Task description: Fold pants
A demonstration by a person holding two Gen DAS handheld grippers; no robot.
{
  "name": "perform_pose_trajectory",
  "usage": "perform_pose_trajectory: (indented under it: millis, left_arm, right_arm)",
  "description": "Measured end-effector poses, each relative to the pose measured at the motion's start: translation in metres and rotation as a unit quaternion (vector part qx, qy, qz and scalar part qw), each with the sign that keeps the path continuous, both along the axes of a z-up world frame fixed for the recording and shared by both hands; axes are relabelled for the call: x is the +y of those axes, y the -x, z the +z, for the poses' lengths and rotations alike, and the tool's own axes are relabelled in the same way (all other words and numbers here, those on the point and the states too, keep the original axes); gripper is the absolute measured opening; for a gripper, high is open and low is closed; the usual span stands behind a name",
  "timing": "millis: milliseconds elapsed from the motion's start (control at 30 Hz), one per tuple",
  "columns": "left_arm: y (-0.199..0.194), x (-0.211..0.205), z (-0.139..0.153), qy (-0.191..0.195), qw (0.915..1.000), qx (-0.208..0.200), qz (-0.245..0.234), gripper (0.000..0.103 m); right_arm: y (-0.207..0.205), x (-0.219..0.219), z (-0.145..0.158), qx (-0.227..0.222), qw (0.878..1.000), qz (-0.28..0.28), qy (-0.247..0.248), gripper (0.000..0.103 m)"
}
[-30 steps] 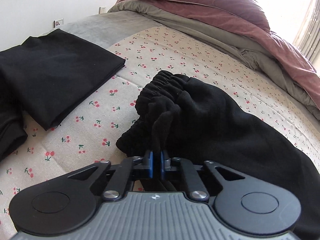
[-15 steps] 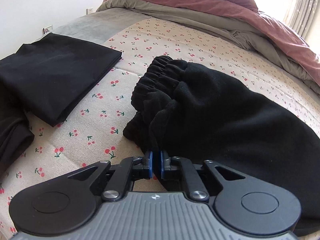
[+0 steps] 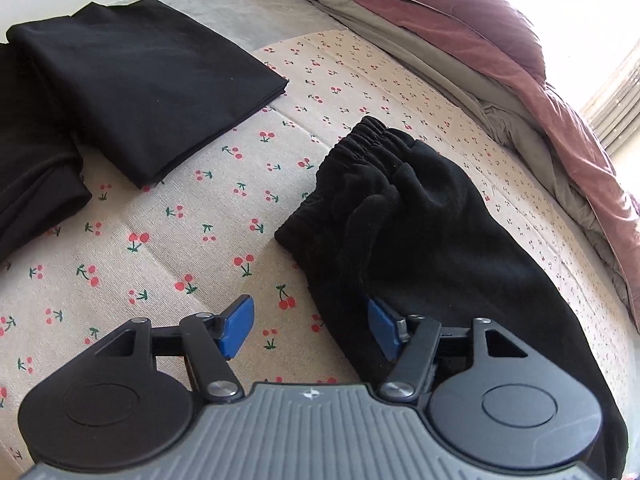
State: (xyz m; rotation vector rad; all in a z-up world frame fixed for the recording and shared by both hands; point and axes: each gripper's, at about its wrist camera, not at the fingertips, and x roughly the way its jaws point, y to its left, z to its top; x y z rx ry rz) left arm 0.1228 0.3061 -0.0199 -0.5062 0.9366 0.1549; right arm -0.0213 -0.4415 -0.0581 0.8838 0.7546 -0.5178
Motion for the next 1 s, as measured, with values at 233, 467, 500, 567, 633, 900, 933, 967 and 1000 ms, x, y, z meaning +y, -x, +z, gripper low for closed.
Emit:
perform_pose_trajectory:
  millis: [233, 467, 500, 567, 633, 900, 933, 967, 1000]
  left_arm:
    - [-0.04, -0.012, -0.016, 0.038, 0.9989, 0.0, 0.028, 0.083]
    - [-0.056, -0.028, 0.011, -0.04, 0.9983, -0.02, 0.037, 0.022]
    - [-0.049, -0.02, 0.02, -0.02, 0.9986, -0.034, 0.035, 0.021]
    - [-0.029, -0.005, 0.036, 0.007, 0.9985, -0.046, 0.029, 0.021]
    - [-0.001, 0.008, 0.042, 0.004, 0.9984, -0.055, 0.014, 0.021]
    - [0.019, 0.025, -0.017, -0.004, 0.9999, 0.001, -0.013, 0.025]
    - [0.018, 0.023, -0.015, -0.011, 0.9998, -0.003, -0.018, 0.025]
    - [0.018, 0.018, -0.012, -0.027, 0.9993, -0.002, -0.027, 0.026]
    - [0.017, 0.014, -0.01, -0.039, 0.9986, 0.0, -0.036, 0.027]
  right_arm:
    - [-0.018, 0.015, -0.006, 0.006, 1.0, 0.029, -0.005, 0.082]
    - [-0.044, 0.019, 0.001, 0.007, 0.998, 0.024, 0.064, 0.007]
    - [-0.038, 0.016, 0.009, -0.021, 0.997, 0.017, 0.066, 0.006]
    - [-0.024, 0.014, 0.026, -0.069, 0.995, 0.01, 0.068, 0.006]
    - [-0.012, 0.017, 0.039, -0.094, 0.992, 0.017, 0.081, 0.006]
    - [-0.017, 0.02, 0.012, 0.007, 0.997, 0.042, 0.065, 0.006]
    - [-0.021, 0.025, 0.011, 0.019, 0.995, 0.048, 0.083, 0.006]
    - [-0.025, 0.029, 0.01, 0.03, 0.994, 0.051, 0.096, 0.006]
    - [-0.027, 0.031, 0.008, 0.039, 0.993, 0.054, 0.102, 0.006]
